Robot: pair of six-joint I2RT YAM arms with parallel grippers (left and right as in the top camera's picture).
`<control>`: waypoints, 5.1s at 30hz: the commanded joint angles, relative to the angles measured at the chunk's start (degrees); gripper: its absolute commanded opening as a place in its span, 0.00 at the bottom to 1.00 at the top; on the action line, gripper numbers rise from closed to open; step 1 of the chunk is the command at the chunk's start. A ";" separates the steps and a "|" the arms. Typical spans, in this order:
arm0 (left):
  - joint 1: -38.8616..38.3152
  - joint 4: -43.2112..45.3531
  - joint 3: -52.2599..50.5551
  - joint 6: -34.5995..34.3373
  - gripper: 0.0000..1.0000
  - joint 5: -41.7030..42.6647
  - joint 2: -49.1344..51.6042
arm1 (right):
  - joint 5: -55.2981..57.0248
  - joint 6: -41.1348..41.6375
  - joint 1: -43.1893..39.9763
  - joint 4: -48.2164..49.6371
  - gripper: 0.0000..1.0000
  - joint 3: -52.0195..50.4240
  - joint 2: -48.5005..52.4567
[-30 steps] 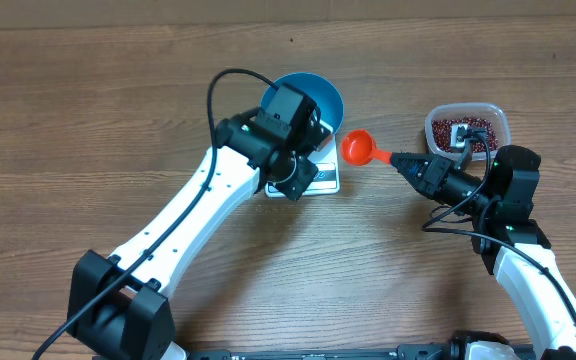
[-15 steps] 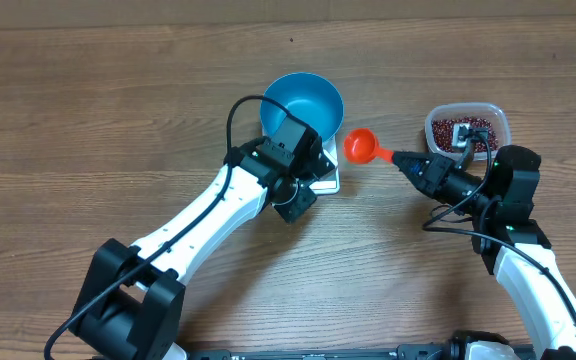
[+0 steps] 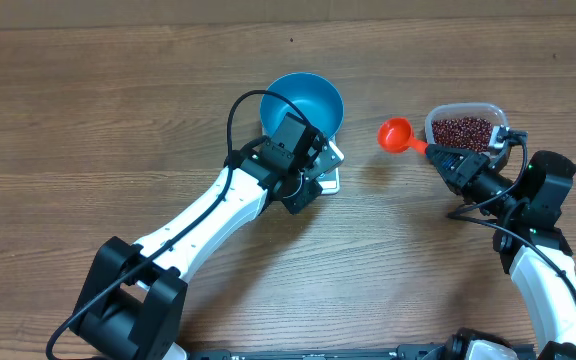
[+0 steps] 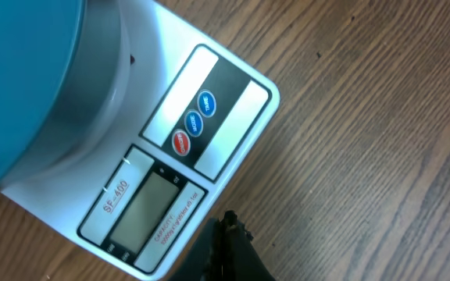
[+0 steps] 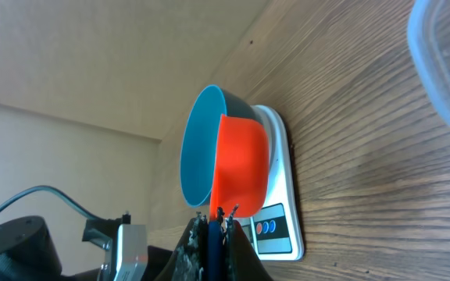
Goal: Scoop item into bowl and weigh 150g on scale
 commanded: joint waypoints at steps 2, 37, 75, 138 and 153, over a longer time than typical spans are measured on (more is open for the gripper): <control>-0.28 0.61 -0.31 3.72 0.04 -0.50 2.69 | -1.40 -0.04 -0.11 0.57 0.04 1.40 -0.07; -0.44 13.03 -0.31 3.67 0.05 -8.17 13.55 | -1.33 -1.81 -0.11 0.28 0.04 1.40 -0.04; -0.83 13.92 -0.31 2.56 0.04 -4.33 13.86 | -1.33 -2.01 -0.11 0.26 0.04 1.36 -0.04; -0.20 14.14 -1.18 2.38 0.04 -3.34 13.88 | -1.38 -2.01 -0.11 -0.17 0.04 1.36 -0.04; -0.02 15.17 -2.47 2.36 0.04 -3.39 13.84 | -1.55 -1.99 -0.11 -0.17 0.04 1.36 -0.04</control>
